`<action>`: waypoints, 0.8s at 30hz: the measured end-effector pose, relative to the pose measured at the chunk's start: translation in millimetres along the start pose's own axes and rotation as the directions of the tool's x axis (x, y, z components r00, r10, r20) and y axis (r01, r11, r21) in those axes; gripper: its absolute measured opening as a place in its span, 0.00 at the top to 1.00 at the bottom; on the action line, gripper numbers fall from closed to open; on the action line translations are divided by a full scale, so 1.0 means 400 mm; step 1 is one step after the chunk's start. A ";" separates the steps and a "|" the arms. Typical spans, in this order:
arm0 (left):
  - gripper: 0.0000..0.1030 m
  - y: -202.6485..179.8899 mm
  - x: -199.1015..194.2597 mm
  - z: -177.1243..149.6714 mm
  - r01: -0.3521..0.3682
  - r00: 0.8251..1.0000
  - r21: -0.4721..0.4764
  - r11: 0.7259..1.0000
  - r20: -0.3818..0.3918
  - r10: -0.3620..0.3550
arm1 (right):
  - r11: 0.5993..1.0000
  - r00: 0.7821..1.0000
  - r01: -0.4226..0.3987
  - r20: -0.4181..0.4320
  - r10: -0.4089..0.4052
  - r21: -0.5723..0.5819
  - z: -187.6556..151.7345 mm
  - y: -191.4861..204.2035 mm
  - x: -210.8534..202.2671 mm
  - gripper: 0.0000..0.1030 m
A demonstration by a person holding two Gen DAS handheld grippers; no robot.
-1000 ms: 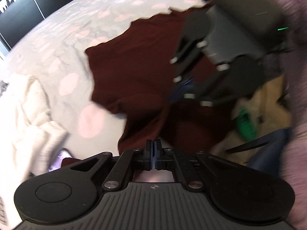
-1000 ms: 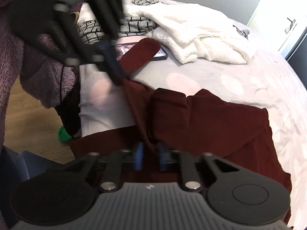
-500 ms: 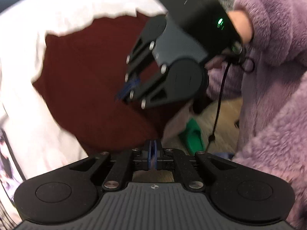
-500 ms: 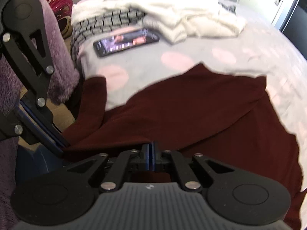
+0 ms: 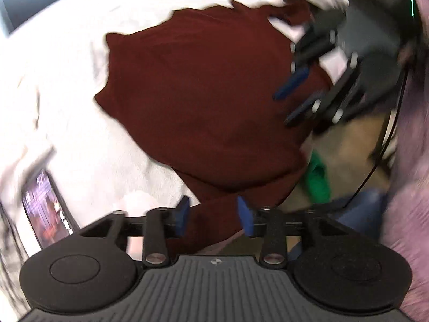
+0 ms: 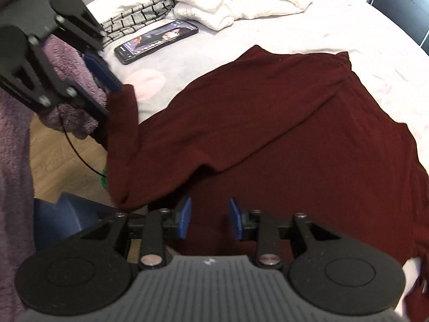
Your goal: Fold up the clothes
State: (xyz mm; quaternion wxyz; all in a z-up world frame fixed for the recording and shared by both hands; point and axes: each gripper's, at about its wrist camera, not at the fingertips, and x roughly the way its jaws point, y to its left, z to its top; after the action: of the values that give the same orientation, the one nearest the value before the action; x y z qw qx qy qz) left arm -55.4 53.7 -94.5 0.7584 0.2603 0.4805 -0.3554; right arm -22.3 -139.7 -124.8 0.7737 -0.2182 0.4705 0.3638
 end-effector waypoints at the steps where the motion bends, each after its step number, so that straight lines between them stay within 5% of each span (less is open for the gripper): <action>1: 0.52 -0.010 0.019 0.000 -0.034 0.999 0.044 0.998 -0.023 0.035 | 1.000 1.000 -0.007 0.004 0.007 0.005 -0.008 0.002 -0.006 0.61; 4: 0.54 -0.021 0.080 -0.003 -0.095 0.989 0.119 0.988 -0.106 0.108 | 1.000 1.000 -0.006 0.003 0.006 0.013 -0.020 0.006 -0.009 0.60; 7: 0.91 -0.018 0.104 -0.001 -0.067 0.983 0.111 0.992 -0.166 0.085 | 1.000 1.000 0.001 -0.004 -0.001 0.013 -0.018 0.004 -0.007 0.61; 10: 1.00 -0.013 0.082 -0.001 -0.007 0.986 0.059 0.998 -0.167 0.017 | 1.000 1.000 0.003 -0.004 -0.003 0.020 -0.012 -0.003 -0.011 0.60; 12: 1.00 -0.013 0.061 -0.003 0.107 0.982 0.017 0.994 -0.160 -0.103 | 1.000 1.000 -0.002 -0.001 0.002 0.025 -0.008 -0.005 -0.014 0.60; 16: 1.00 -0.062 0.027 -0.005 0.311 0.944 0.064 0.948 -0.136 -0.300 | 0.999 1.000 0.012 -0.006 -0.011 0.034 0.001 -0.003 -0.020 0.57; 21: 0.97 -0.048 0.022 -0.001 0.325 0.940 0.030 0.945 -0.114 -0.320 | 0.999 1.000 0.001 -0.019 -0.001 0.034 0.006 0.014 -0.017 0.56; 24: 0.83 -0.009 0.009 0.005 0.305 0.950 -0.041 0.952 -0.057 -0.307 | 0.997 0.999 -0.040 -0.013 0.041 0.064 0.003 0.021 -0.014 0.56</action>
State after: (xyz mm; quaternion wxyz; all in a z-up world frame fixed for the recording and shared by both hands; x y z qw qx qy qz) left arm -56.4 49.0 -97.2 0.6828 0.1817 0.5442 -0.4523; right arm -29.7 -135.5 -119.4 0.7692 -0.1867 0.4919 0.3626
